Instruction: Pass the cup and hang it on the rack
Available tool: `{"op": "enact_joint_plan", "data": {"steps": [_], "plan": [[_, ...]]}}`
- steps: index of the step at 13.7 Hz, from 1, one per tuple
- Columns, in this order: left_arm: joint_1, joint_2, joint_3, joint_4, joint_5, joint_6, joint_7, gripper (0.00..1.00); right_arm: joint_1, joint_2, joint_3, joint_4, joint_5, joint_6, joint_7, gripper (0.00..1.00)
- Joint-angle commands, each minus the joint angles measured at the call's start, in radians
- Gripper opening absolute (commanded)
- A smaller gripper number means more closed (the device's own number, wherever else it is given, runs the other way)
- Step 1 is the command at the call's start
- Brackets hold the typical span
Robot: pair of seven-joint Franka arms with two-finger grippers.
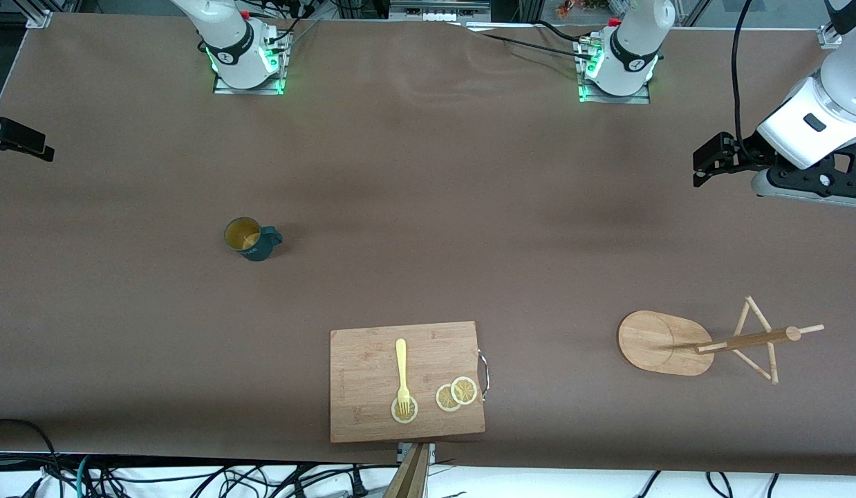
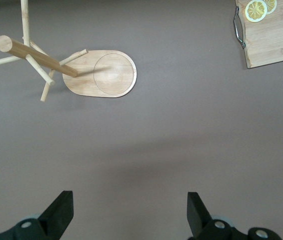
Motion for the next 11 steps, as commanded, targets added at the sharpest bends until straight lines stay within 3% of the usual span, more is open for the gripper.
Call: {"op": "enact_joint_plan", "data": {"steps": [1, 11], "plan": [[-0.002, -0.002, -0.003, 0.005, 0.010, 0.002, 0.015, 1.00, -0.016, 0.015, 0.001, 0.031, 0.021, -0.007, -0.022, 1.00], [-0.002, -0.002, -0.009, 0.005, 0.011, 0.002, 0.015, 1.00, -0.026, 0.023, -0.006, 0.032, 0.027, 0.003, -0.025, 1.00]]}}
